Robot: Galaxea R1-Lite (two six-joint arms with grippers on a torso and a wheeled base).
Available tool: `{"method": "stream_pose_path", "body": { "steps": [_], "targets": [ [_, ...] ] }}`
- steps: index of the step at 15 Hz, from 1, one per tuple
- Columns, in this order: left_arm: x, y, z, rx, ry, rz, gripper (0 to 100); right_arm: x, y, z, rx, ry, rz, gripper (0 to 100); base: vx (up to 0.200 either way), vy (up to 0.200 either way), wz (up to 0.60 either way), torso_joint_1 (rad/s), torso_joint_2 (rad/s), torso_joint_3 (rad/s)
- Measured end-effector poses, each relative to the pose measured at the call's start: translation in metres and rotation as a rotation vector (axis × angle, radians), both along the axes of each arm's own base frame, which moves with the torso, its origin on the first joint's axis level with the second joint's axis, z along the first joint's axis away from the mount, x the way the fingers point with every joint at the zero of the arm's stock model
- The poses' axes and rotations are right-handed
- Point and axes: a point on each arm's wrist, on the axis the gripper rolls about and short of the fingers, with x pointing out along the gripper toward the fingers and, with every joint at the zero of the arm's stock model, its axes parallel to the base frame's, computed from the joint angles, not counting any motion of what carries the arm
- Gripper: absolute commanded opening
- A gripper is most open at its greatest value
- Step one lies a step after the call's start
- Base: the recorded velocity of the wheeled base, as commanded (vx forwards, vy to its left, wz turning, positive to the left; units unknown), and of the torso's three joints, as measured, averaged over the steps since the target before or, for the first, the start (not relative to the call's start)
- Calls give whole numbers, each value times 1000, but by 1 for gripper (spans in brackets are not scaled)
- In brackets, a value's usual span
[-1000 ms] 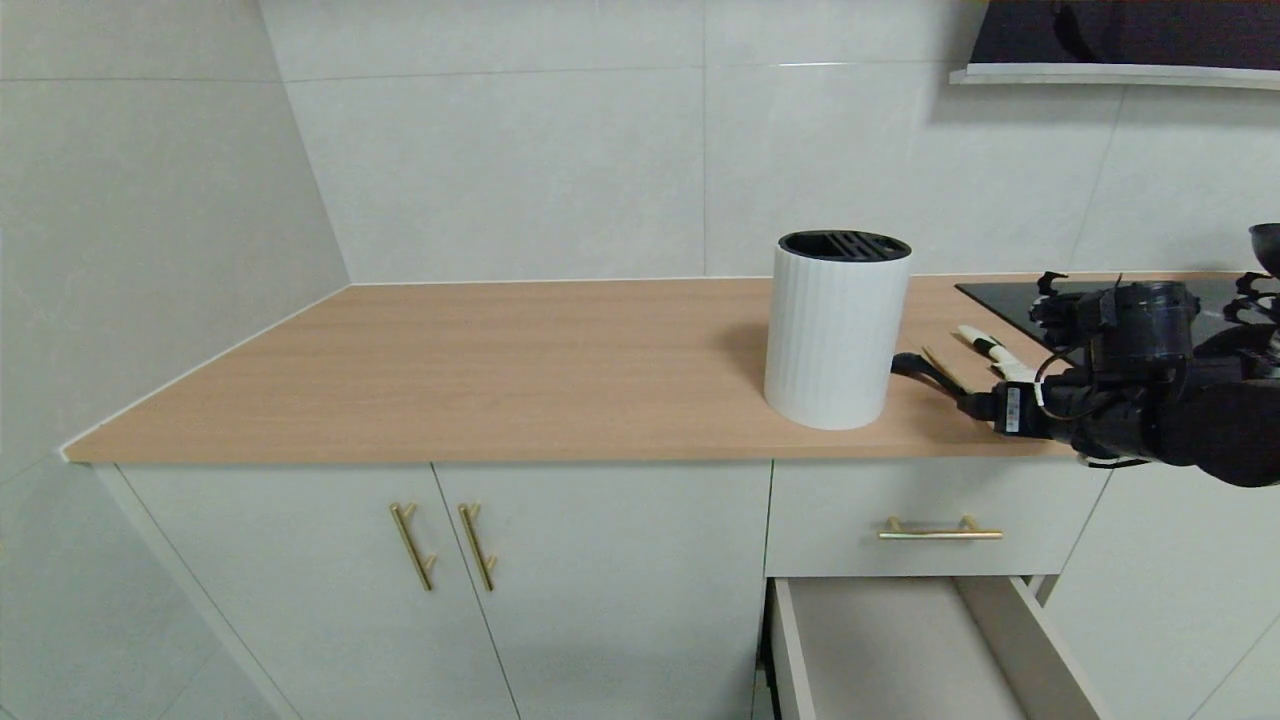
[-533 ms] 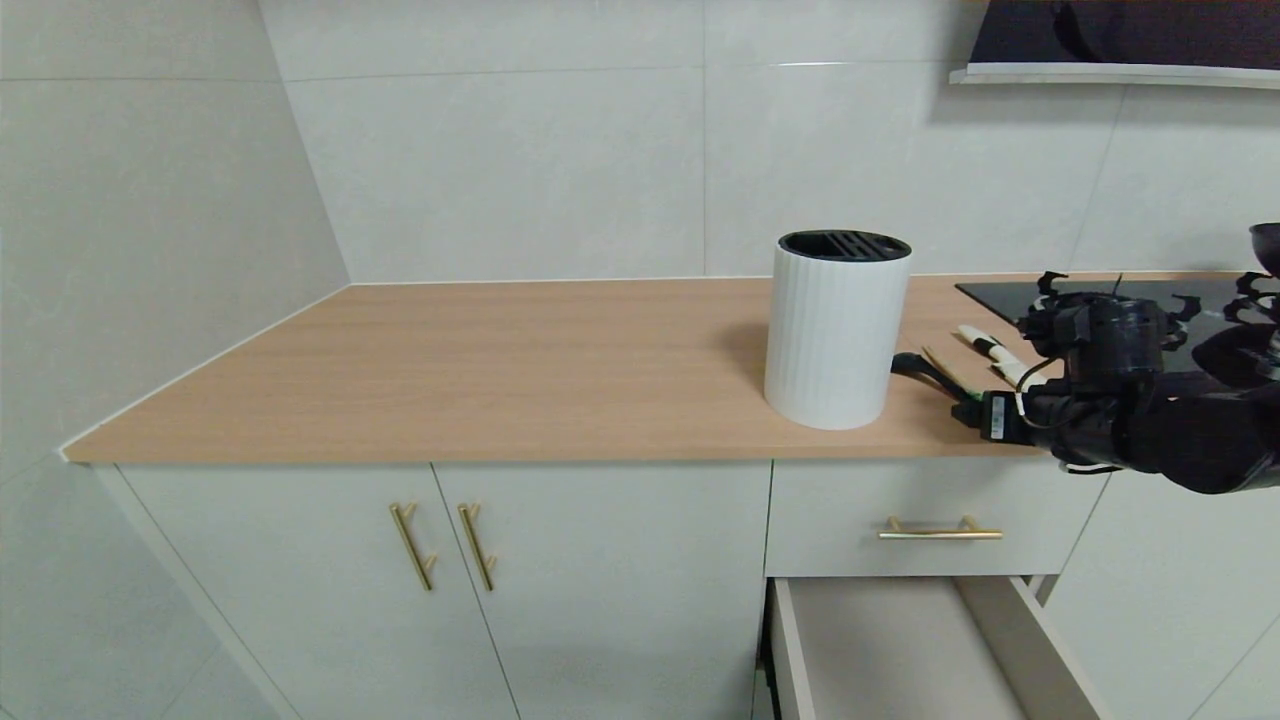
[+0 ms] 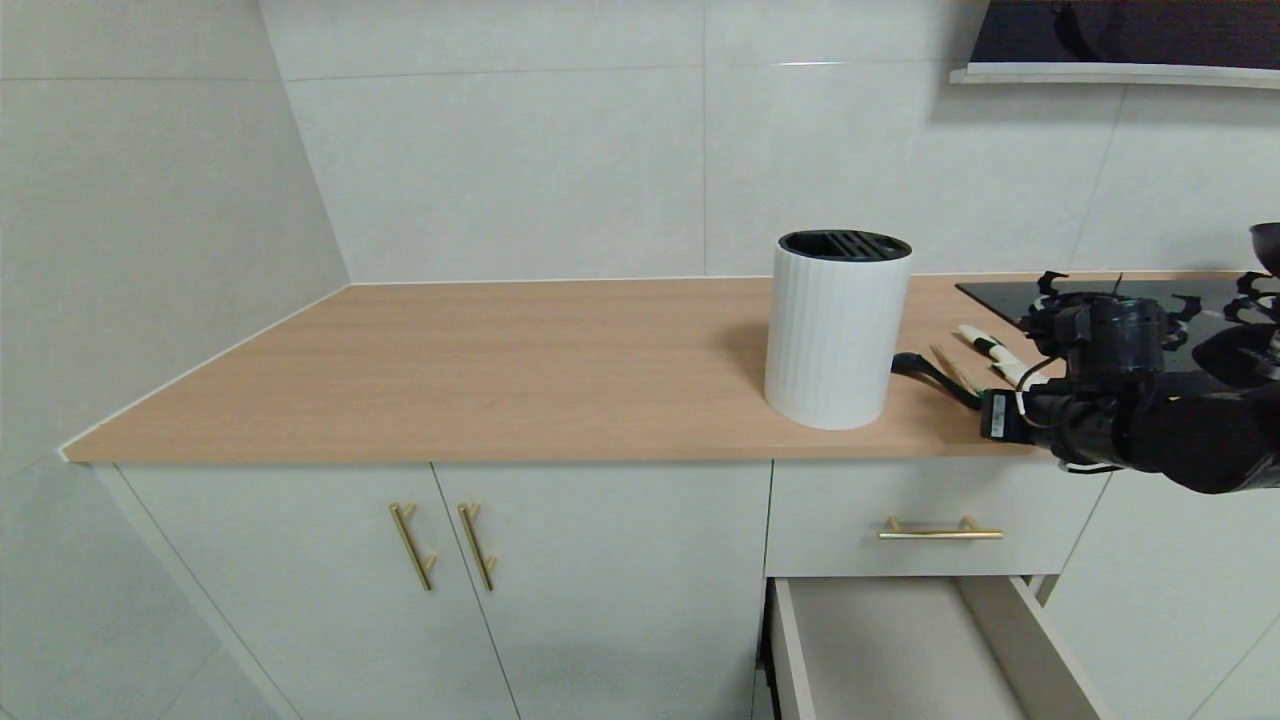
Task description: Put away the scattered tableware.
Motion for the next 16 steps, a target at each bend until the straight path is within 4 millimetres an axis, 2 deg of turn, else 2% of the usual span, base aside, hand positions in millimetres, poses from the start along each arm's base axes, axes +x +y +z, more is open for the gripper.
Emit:
{"method": "stream_pose_path", "body": {
  "steps": [2,4,8,12,14,16],
  "targets": [
    [0,0,0,0,0,0,100,-6,0,10,20,-21,-9,0,0,0,0,0,0,0],
    [0,0,0,0,0,0,100,-23,1,23,34,-30,-5,0,0,0,0,0,0,0],
    [0,0,0,0,0,0,100,-82,1,52,73,2,73,0,0,0,0,0,0,0],
    [0,0,0,0,0,0,100,-158,-1,73,218,161,373,0,0,0,0,0,0,0],
    [0,0,0,0,0,0,100,-177,-2,77,181,147,477,0,0,0,0,0,0,0],
    [0,0,0,0,0,0,100,-187,-1,72,131,145,530,0,0,0,0,0,0,0]
  ]
}}
